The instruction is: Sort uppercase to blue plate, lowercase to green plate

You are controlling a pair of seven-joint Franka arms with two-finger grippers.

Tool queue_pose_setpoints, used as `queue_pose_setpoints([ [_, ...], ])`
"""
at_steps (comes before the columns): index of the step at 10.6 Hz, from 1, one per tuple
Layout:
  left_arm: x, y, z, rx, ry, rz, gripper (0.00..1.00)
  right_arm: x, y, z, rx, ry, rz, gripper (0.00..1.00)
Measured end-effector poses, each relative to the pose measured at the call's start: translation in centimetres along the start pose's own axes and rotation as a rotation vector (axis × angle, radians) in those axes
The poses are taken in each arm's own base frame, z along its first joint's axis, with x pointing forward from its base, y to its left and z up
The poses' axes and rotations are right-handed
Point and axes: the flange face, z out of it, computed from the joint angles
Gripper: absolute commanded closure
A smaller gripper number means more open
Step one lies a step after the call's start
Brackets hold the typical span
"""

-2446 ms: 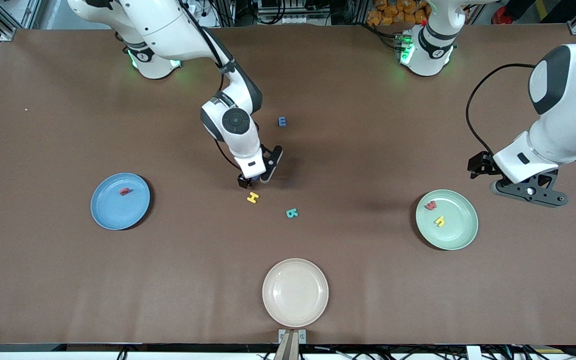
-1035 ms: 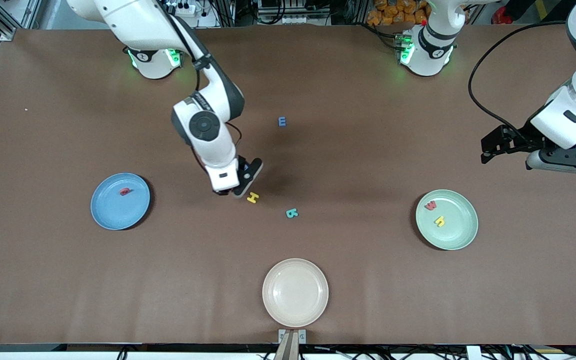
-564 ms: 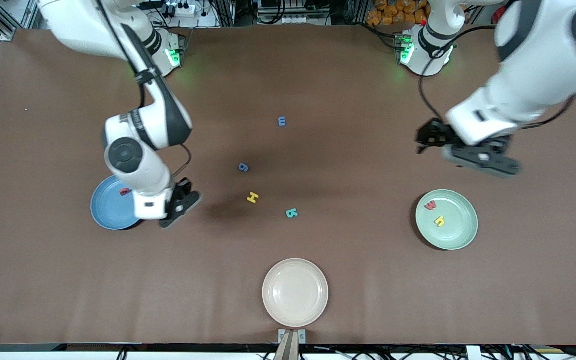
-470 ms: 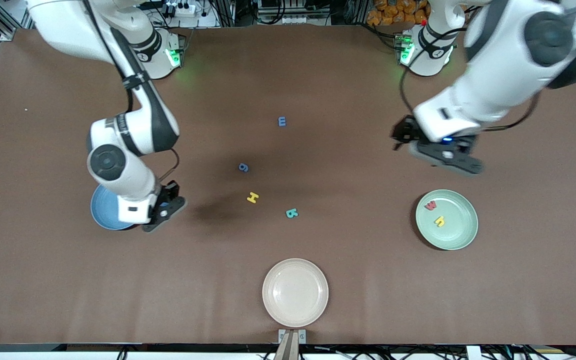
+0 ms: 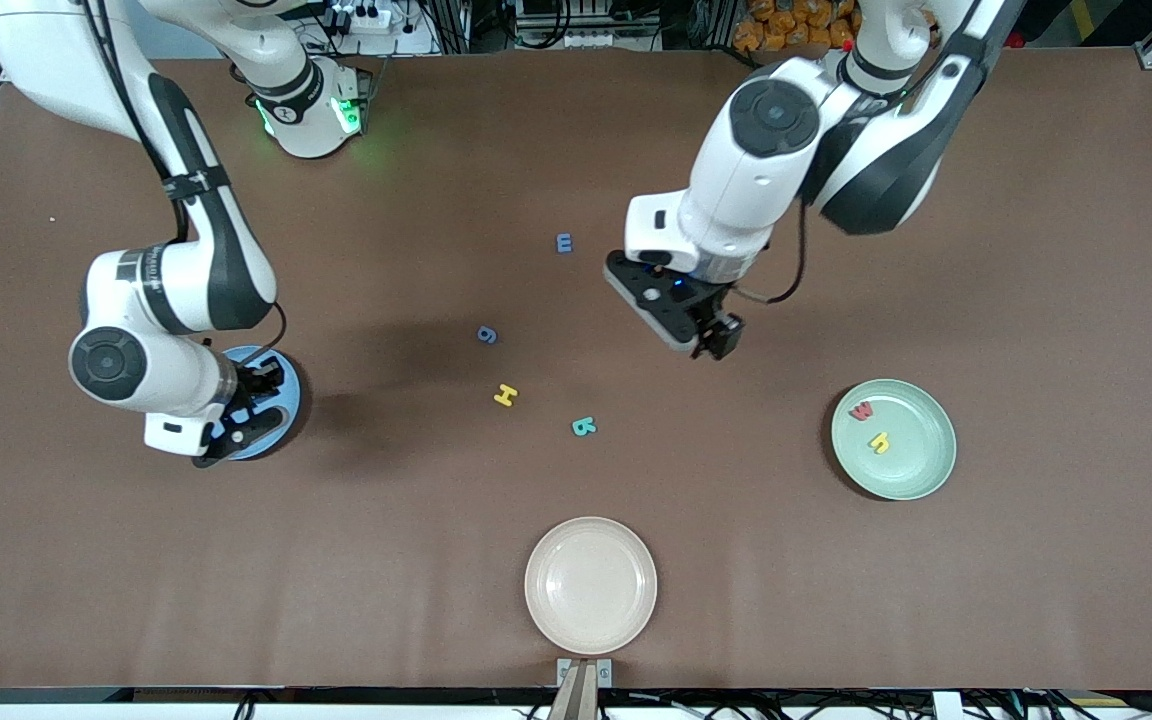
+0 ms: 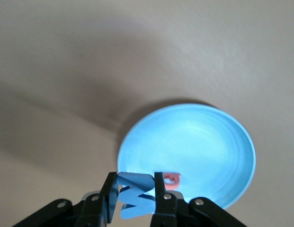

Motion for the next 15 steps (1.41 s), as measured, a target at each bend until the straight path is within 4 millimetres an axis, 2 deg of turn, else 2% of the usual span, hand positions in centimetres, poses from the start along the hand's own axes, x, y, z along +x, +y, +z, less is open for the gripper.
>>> queue_pose_setpoints([
  [1,0.4,0.2,1.3,-0.008,0.01,0.085,0.0,-1.1,1.7,0.6,0.015,-0.014,0.01,0.81],
  [2,0.7,0.3,2.1,-0.01,0.025,0.169,0.0,-2.0,3.0,1.1,0.028,-0.025,0.021,0.01],
  [4,1.3,1.7,2.8,-0.02,0.03,0.282,0.0,-2.6,3.9,1.7,0.043,-0.04,0.036,0.0],
  [7,2.8,7.5,4.5,-0.062,0.024,0.404,0.0,-2.7,3.7,1.9,0.052,-0.056,0.033,0.0],
  [10,4.4,12.0,8.1,-0.099,0.021,0.493,0.0,-2.6,3.6,1.9,0.052,-0.055,0.032,0.0],
  [12,6.2,14.7,11.0,-0.091,0.011,0.533,0.02,-2.4,3.6,1.6,0.045,-0.047,0.064,0.0],
  [15,7.8,16.9,15.2,-0.071,-0.014,0.565,0.1,-2.1,4.6,0.8,0.017,0.008,0.108,0.0],
])
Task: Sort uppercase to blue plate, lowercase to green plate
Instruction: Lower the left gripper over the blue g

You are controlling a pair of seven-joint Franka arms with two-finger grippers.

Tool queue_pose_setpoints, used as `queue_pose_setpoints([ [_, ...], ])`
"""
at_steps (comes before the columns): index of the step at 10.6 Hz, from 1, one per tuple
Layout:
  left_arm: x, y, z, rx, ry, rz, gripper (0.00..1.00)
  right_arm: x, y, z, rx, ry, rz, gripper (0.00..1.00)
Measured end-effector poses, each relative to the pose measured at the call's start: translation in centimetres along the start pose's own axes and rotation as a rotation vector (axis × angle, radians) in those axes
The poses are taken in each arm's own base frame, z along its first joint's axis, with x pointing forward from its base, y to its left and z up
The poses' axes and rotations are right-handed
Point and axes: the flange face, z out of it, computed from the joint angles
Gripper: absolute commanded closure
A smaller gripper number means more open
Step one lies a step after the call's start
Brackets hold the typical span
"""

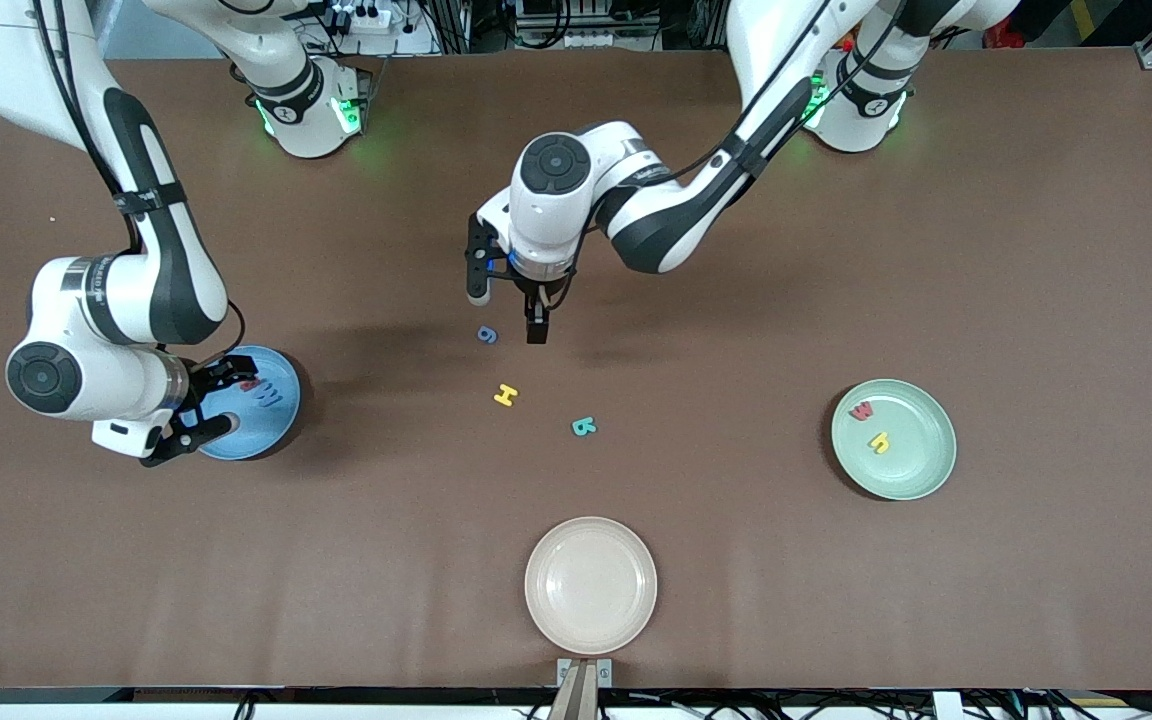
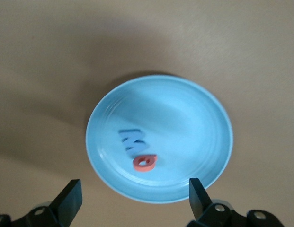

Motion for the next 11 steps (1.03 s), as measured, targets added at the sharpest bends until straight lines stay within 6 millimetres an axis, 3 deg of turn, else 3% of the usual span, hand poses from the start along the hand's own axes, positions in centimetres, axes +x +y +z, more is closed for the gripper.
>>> queue_pose_setpoints([
  [5,3.3,2.5,5.5,0.035,0.052,0.052,0.14,-0.8,3.6,-1.5,-0.015,0.059,0.104,0.0],
  [9,3.1,1.9,8.6,0.047,0.073,0.072,0.15,-0.3,3.4,-2.7,-0.021,0.083,0.183,0.0],
  [11,3.1,1.9,9.5,0.042,0.074,0.07,0.23,-0.4,4.0,-2.5,-0.022,0.089,0.206,0.0],
])
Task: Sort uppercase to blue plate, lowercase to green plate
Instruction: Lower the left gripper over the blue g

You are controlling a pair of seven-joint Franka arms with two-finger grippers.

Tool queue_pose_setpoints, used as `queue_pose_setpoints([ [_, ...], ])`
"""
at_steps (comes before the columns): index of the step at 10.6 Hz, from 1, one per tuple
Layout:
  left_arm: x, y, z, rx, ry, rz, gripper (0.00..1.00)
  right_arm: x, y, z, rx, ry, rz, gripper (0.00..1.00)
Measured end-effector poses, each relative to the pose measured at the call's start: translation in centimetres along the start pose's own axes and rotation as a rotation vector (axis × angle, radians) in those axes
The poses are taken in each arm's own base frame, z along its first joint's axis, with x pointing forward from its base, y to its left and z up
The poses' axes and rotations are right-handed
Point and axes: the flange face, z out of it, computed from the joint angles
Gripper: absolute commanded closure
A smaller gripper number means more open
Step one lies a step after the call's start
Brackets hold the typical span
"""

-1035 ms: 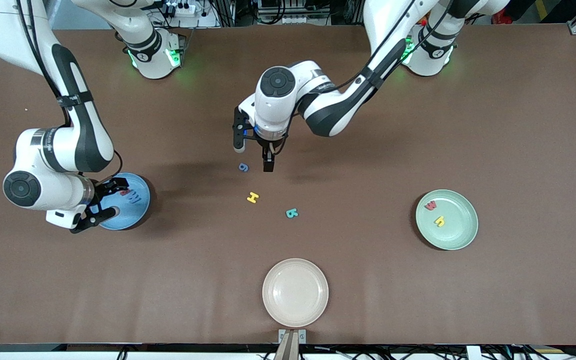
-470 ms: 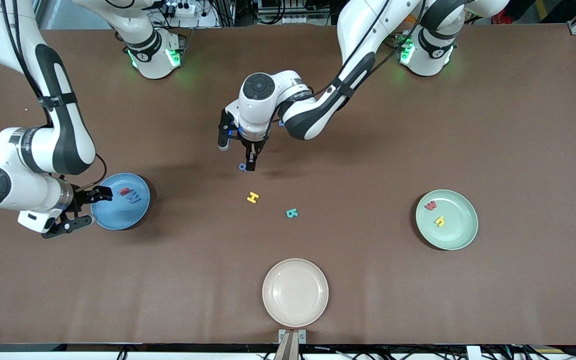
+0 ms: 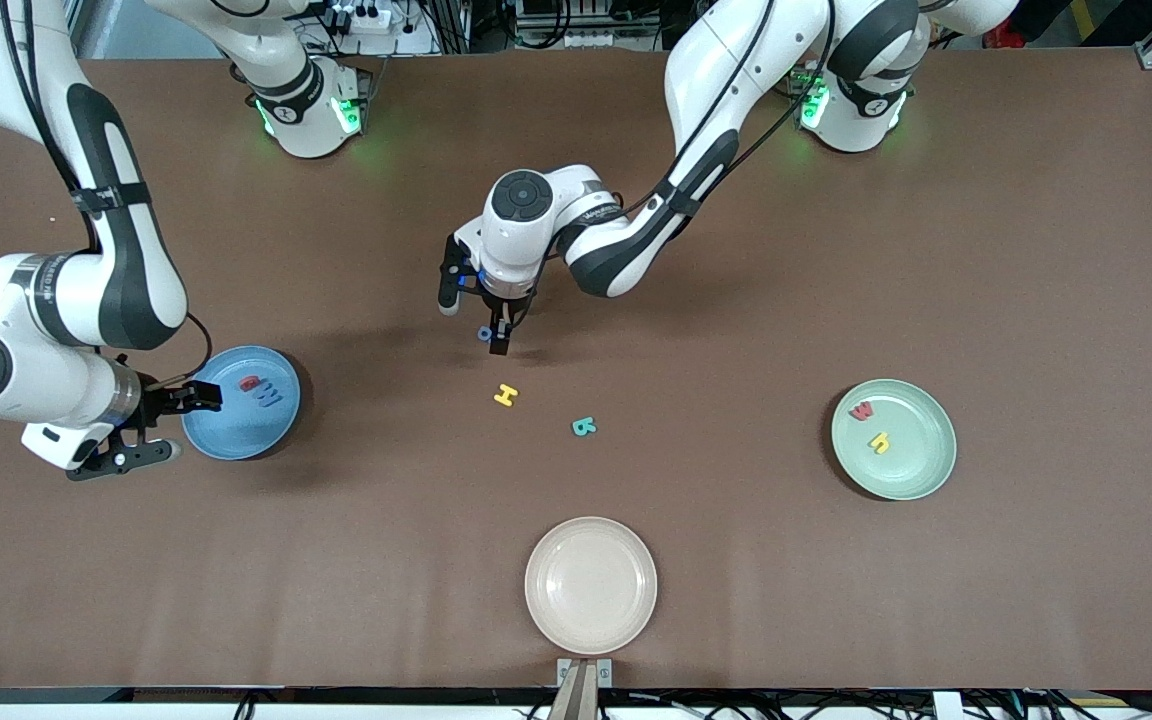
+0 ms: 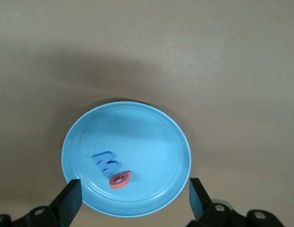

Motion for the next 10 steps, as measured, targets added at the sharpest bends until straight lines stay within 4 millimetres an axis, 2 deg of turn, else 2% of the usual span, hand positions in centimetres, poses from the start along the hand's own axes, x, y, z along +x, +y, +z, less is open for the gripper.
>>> queue_pose_setpoints([
  [2,0.3,0.5,0.9,-0.014,0.003,-0.001,0.24,-0.1,1.3,1.0,0.002,0.0,0.031,0.0],
  [5,0.9,0.7,2.2,-0.032,0.022,-0.023,0.26,-0.1,3.3,3.8,0.005,0.001,0.078,0.0],
  [7,1.0,0.7,2.8,-0.036,0.026,-0.028,0.29,0.1,3.5,5.2,0.007,-0.004,0.091,0.0],
  [10,0.8,0.7,3.3,-0.04,0.023,-0.031,0.29,0.3,3.4,5.9,0.006,0.0,0.095,0.0],
])
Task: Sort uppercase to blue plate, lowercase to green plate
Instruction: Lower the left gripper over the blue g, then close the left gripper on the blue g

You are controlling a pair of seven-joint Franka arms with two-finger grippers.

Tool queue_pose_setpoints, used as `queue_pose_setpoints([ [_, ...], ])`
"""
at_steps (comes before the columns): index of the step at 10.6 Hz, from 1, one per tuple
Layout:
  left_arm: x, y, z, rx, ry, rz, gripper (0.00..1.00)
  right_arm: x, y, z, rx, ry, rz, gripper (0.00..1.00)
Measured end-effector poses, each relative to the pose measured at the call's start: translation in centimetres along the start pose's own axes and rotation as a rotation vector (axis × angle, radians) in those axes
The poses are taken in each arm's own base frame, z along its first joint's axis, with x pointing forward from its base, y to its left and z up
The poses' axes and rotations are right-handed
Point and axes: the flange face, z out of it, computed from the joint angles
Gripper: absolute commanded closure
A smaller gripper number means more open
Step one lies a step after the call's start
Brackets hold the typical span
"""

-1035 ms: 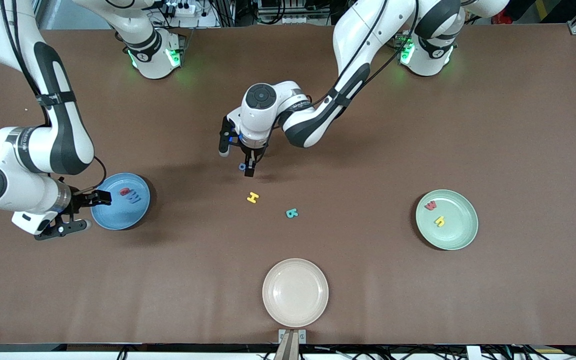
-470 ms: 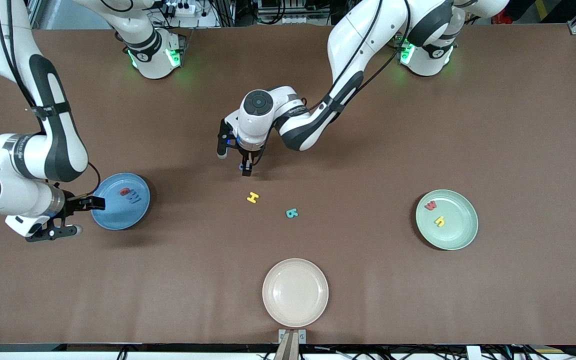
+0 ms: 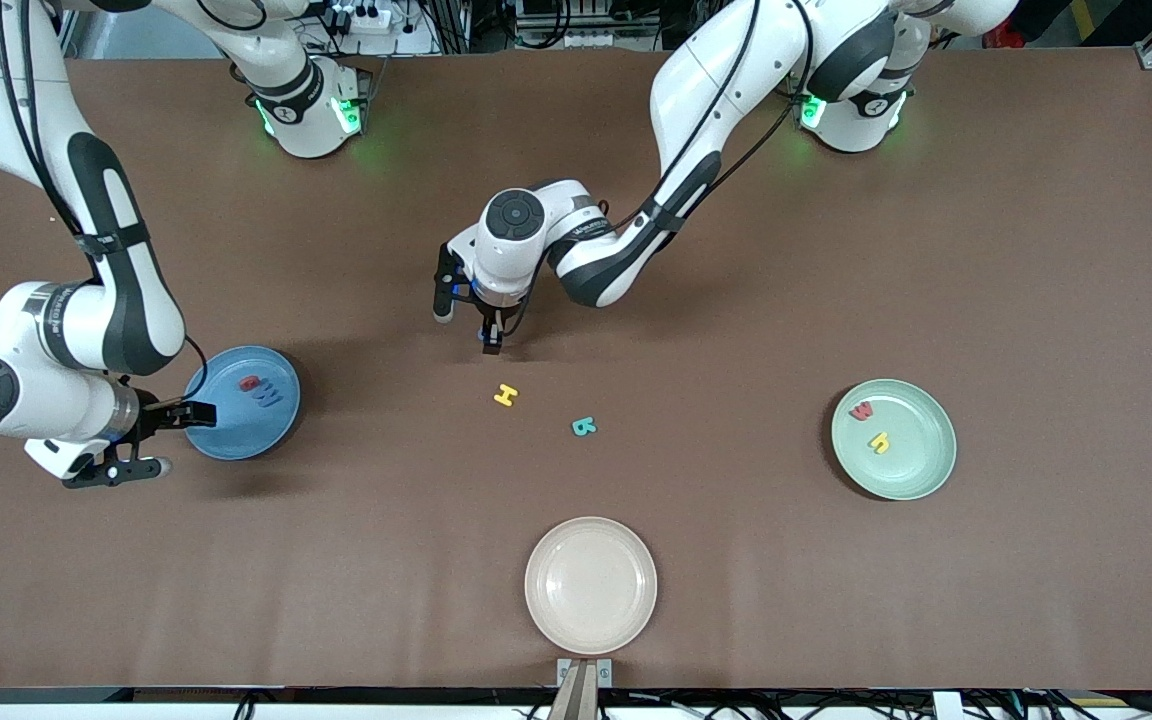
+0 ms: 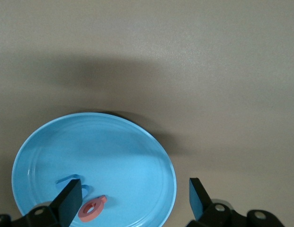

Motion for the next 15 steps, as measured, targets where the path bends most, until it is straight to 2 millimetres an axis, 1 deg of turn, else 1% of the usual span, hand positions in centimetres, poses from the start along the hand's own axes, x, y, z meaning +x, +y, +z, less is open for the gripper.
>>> queue_pose_setpoints([
  [3,0.0,-0.2,0.4,-0.002,0.004,-0.007,0.29,0.1,0.0,0.2,-0.003,0.001,0.001,0.0],
  [5,-0.1,0.0,1.1,-0.008,0.0,-0.006,0.29,0.2,0.1,0.4,-0.006,0.007,0.002,0.0],
  [10,0.3,0.3,1.7,-0.01,0.004,-0.005,0.29,0.2,0.3,0.7,-0.008,0.007,0.004,0.0],
  [15,0.4,0.7,2.3,-0.015,0.001,-0.005,0.38,0.2,0.3,0.6,-0.009,0.011,0.004,0.0],
])
